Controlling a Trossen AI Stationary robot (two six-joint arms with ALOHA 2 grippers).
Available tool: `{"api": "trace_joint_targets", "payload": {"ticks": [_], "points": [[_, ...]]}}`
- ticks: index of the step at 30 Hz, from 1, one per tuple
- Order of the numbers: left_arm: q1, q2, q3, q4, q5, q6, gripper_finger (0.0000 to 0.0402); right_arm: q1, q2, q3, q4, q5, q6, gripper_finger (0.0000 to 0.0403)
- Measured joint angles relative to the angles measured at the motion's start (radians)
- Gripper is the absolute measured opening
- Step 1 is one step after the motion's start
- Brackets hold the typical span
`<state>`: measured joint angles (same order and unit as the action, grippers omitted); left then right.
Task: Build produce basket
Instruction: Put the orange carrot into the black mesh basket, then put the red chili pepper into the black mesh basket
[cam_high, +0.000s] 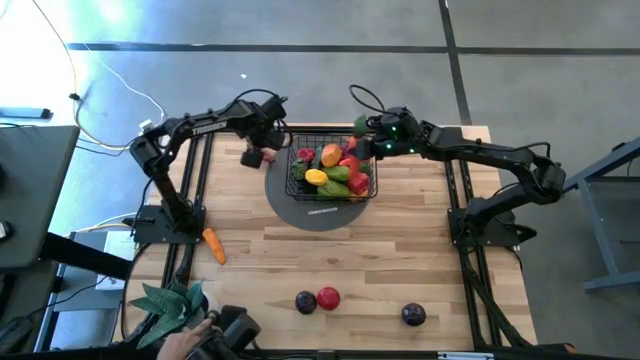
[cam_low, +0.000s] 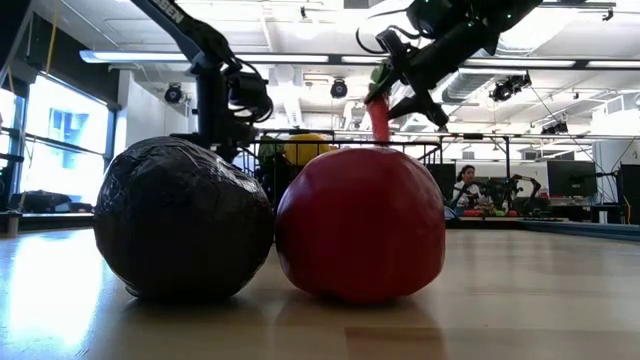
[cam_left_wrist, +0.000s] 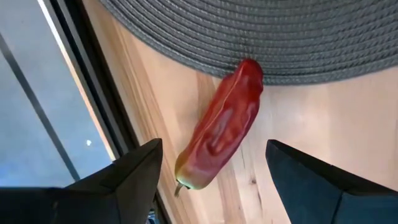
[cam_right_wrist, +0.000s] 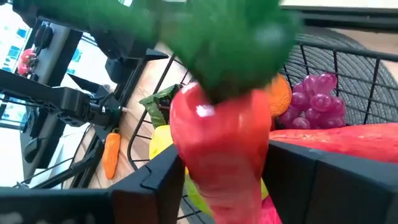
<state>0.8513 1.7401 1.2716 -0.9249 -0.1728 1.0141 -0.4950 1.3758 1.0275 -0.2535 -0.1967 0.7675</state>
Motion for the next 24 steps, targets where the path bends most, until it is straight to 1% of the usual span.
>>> {"api": "trace_joint_targets", "payload": {"ticks": [4, 8, 17, 19, 21, 24], "points": [[-0.003, 0.02, 0.0, 0.0, -0.014, 0.003, 0.0278, 0.0, 0.0, 0.0, -0.007, -0.03, 0.02, 0.0197], [-0.003, 0.043, 0.0, 0.0, -0.012, 0.018, 0.0278, 0.0, 0.0, 0.0, -0.01, -0.059, 0.044, 0.0209], [-0.003, 0.088, 0.0, -0.011, -0.045, 0.017, 0.0278, -0.003, 0.0, 0.0, -0.01, -0.061, 0.036, 0.021], [-0.003, 0.099, 0.0, -0.021, -0.053, -0.007, 0.0278, -0.002, 0.0, 0.0, -0.01, -0.061, 0.036, 0.021], [-0.003, 0.109, 0.0, -0.024, -0.039, -0.04, 0.0278, -0.002, 0.0, 0.0, -0.01, -0.06, 0.031, 0.021], [-0.009, 0.122, 0.0, -0.027, -0.008, -0.049, 0.0278, -0.002, 0.0, 0.0, -0.01, -0.058, 0.018, 0.021]]}}
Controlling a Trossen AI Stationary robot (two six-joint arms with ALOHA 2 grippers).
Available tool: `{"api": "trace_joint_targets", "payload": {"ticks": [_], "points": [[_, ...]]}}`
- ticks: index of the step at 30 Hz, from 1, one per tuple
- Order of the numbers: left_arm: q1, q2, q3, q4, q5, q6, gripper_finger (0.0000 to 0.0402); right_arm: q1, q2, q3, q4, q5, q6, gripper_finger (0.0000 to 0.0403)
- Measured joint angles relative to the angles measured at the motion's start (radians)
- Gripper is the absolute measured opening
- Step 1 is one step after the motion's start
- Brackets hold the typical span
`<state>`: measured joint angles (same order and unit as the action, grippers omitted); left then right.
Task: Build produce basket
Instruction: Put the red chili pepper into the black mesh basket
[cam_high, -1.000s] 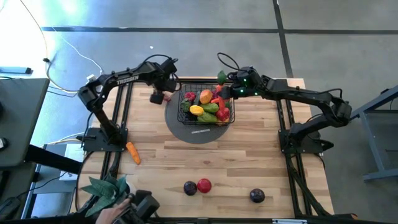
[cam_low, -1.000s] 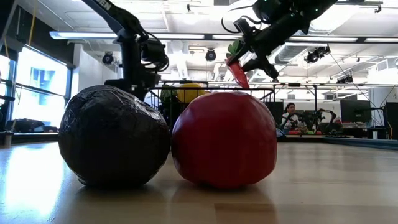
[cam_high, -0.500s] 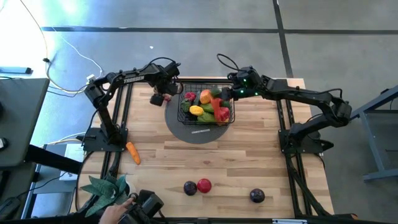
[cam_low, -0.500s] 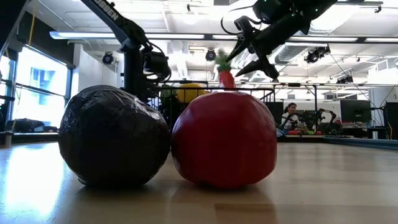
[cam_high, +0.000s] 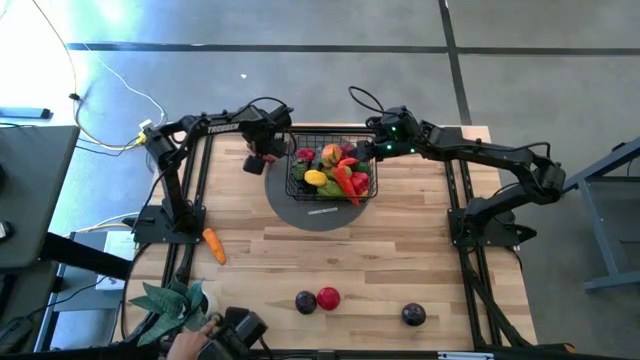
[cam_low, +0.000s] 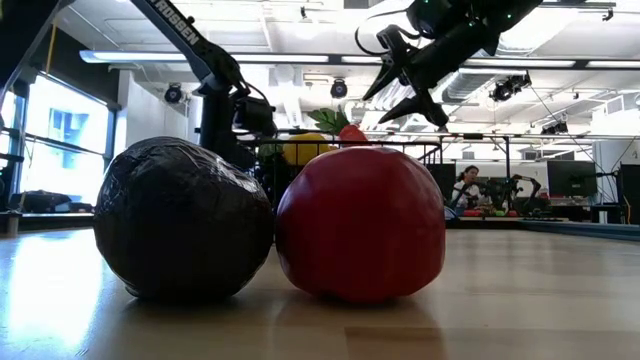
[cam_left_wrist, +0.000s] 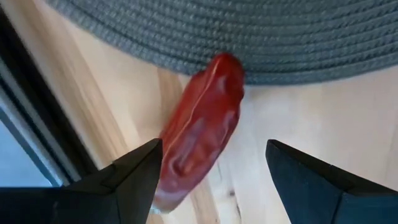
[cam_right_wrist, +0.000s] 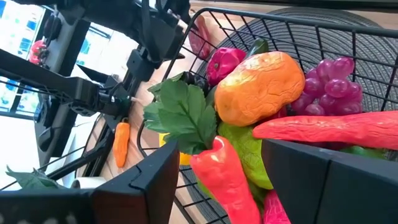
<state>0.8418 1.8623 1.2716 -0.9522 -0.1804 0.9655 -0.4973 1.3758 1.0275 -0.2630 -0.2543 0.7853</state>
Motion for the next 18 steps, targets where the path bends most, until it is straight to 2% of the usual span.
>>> {"api": "trace_joint_targets", "payload": {"ticks": [5, 18], "points": [[-0.006, 0.016, 0.0, 0.034, -0.042, -0.048, 0.0278, 0.0, 0.0, 0.0, 0.0, 0.0, 0.0, 0.021], [-0.004, 0.078, 0.0, 0.028, -0.007, -0.195, 0.0278, 0.0, 0.0, 0.0, 0.001, 0.0, 0.0, 0.021]]}}
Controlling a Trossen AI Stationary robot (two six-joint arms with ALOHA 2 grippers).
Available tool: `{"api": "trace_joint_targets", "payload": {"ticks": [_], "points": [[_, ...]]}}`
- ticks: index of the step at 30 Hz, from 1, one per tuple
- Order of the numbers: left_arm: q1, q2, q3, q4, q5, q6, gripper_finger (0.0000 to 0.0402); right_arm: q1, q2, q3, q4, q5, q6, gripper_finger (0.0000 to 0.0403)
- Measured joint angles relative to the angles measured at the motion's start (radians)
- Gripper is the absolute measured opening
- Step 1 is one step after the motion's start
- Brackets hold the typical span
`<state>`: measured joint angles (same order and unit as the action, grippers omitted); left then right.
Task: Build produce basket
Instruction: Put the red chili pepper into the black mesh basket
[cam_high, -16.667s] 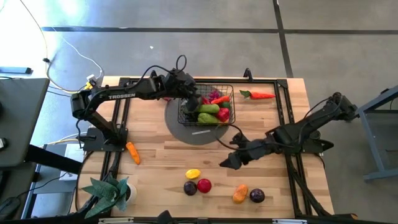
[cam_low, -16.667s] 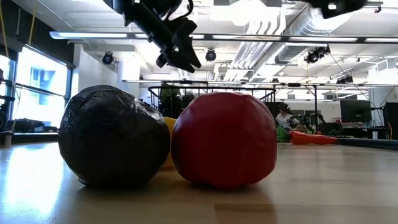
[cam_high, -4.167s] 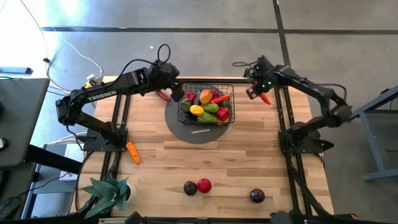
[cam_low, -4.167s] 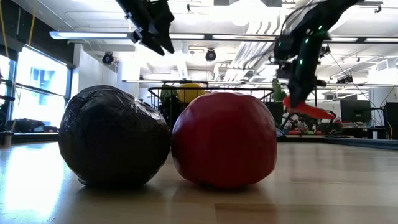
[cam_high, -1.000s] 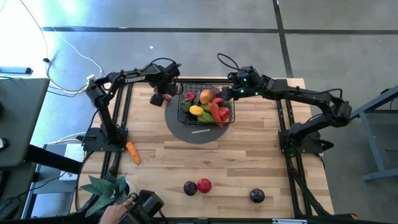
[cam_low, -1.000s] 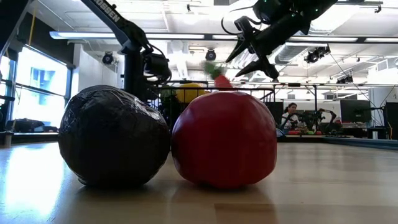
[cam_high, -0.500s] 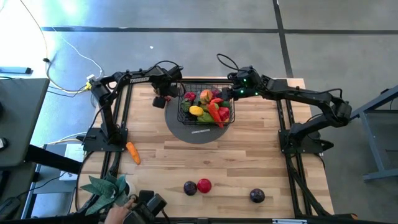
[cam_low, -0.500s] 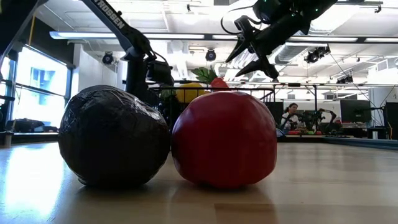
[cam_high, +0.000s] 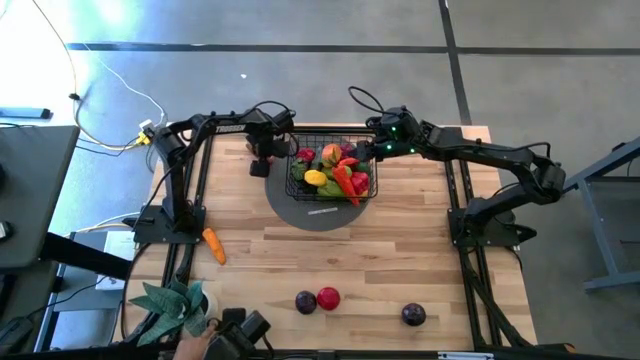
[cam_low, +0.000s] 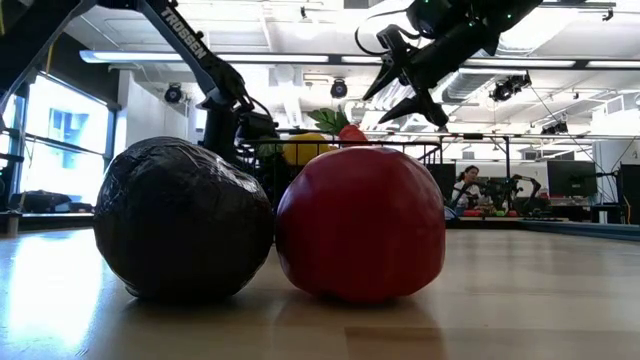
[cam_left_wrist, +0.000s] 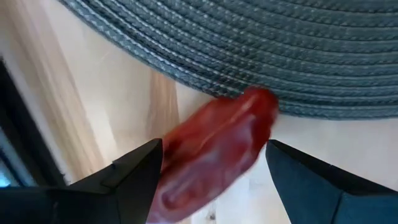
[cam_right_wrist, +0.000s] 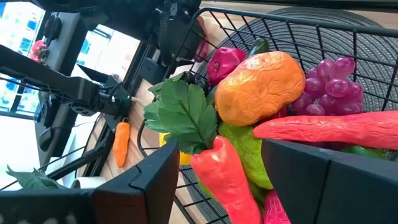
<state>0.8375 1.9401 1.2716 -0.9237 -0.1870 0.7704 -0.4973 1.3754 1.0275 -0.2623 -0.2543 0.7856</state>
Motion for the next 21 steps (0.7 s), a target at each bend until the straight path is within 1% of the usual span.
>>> {"api": "trace_joint_targets", "payload": {"ticks": [4, 7, 10, 17, 19, 21], "points": [[0.0, 0.012, 0.0, -0.003, 0.004, -0.001, 0.027, 0.0, 0.0, 0.0, 0.0, 0.0, 0.0, 0.021], [0.0, 0.012, 0.0, 0.001, -0.004, -0.006, 0.0246, 0.0, 0.0, 0.0, 0.0, 0.0, 0.002, 0.021], [0.0, 0.012, 0.0, 0.0, -0.005, -0.015, 0.0206, 0.0, 0.0, 0.0, 0.0, 0.0, 0.002, 0.021], [0.0, 0.01, 0.0, 0.0, -0.014, -0.043, 0.0089, 0.0, 0.0, 0.0, 0.0, 0.0, 0.003, 0.021], [-0.002, 0.009, 0.0, -0.003, -0.015, -0.058, 0.0065, 0.0, 0.0, 0.0, 0.0, 0.0, 0.003, 0.021], [-0.002, 0.004, 0.0, -0.004, -0.011, -0.074, 0.0054, 0.0, 0.0, 0.0, 0.0, 0.0, 0.003, 0.021]]}}
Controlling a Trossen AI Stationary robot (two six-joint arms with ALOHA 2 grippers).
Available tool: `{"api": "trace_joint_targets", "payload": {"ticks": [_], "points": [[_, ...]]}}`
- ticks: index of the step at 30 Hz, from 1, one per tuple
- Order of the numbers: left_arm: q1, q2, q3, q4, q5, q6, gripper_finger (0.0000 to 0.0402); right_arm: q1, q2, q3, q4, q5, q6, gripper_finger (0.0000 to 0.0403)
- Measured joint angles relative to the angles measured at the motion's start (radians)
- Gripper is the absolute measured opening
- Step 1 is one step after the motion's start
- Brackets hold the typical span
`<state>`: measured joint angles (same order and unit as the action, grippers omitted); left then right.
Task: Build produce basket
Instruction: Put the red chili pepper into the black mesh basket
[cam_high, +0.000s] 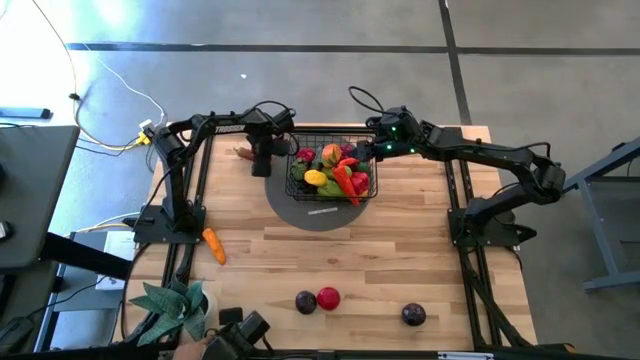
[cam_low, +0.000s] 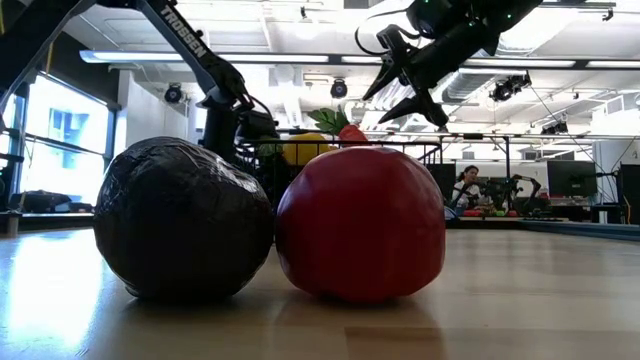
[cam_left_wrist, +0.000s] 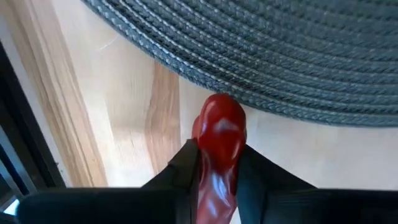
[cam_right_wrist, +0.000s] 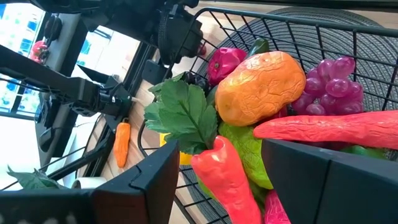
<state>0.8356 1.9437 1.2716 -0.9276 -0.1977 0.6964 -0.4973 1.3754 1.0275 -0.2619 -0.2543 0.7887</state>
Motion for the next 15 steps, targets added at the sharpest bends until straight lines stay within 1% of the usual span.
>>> {"api": "trace_joint_targets", "payload": {"ticks": [7, 15], "points": [[0.0, -0.065, 0.0, 0.008, 0.001, -0.064, 0.0062, 0.0, 0.0, 0.0, 0.001, 0.0, 0.017, 0.021], [0.0, -0.198, 0.0, 0.056, -0.001, -0.11, 0.0061, 0.0, 0.0, 0.0, 0.002, 0.0, 0.016, 0.021]]}}
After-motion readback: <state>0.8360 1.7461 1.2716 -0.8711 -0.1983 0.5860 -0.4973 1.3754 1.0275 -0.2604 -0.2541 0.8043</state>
